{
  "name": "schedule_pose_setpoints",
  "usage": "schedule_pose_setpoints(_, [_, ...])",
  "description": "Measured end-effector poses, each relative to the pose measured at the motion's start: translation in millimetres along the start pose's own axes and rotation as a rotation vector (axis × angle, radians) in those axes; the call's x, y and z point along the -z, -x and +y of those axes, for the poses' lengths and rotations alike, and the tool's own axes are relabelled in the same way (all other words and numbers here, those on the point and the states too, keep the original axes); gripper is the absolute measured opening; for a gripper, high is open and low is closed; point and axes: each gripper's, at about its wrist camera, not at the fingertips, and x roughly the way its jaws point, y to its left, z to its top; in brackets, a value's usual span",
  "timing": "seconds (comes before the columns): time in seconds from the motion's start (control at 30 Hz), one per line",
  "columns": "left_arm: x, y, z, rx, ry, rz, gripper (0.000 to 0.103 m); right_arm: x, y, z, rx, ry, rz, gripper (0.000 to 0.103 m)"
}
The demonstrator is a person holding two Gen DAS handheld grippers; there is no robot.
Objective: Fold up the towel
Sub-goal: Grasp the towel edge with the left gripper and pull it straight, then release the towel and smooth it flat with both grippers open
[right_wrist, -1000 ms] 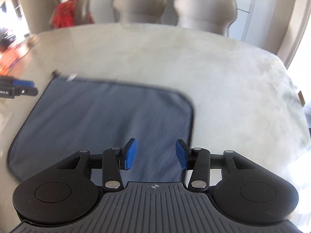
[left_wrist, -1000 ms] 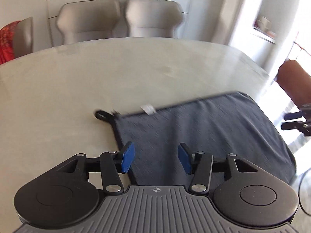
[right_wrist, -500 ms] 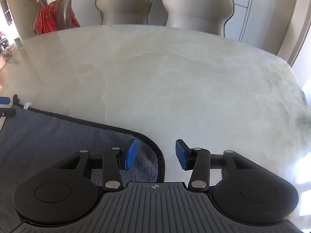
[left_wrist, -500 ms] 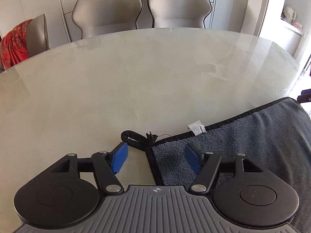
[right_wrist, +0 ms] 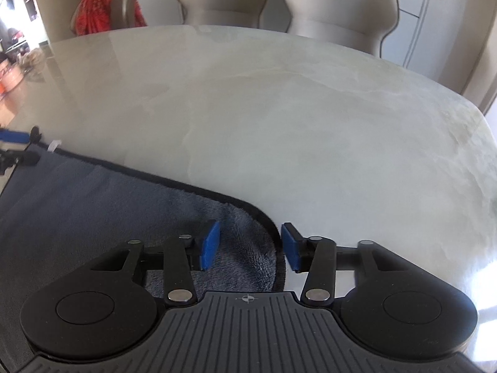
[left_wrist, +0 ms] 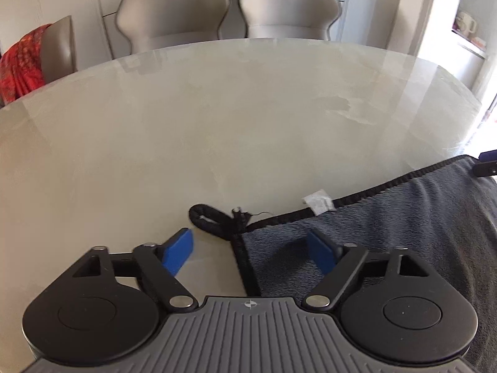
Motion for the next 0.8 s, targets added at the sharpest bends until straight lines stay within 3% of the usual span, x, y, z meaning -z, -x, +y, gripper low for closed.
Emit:
schedule_pose_setpoints(0.03, [0.1,0.6,-0.9,0.012,-0.010,-0.003,0.053,-0.1,0.4,1.9,-0.008,0.002,0.001,0.011])
schedule_pose_setpoints(0.1, [-1.7,1.1,-4.4,0.037,-0.034,-0.011,0.023,0.1,1.0,6.0,0.017,0.018,-0.010,0.008])
schedule_pose_setpoints(0.17, [-5.2,0.1,-10.2,0.038,-0.070,-0.017,0.014,-0.5,2.2,7.5,0.055,0.023,-0.029,0.008])
schedule_pose_setpoints(0.6, [-42.5,-20.6,-32.9,0.028,-0.150,-0.066,0.013,2.0,9.0,-13.4,0.140,-0.062,-0.073,0.008])
schedule_pose_setpoints(0.67, [-42.0,-23.5,-34.1,0.020,-0.155,-0.058,0.013,0.8,6.8,-15.7,0.148,-0.056,-0.069,0.015])
schedule_pose_setpoints(0.73, [-39.3,-26.5,-33.4,0.002,-0.157,-0.049,0.021,3.5,7.3,-15.0,0.218,-0.026,-0.087,0.018])
schedule_pose_setpoints(0.8, [-37.2,-22.9,-29.7,-0.022,-0.135,-0.056,0.036,4.8,14.3,-17.0,0.267,-0.037,-0.099,0.028])
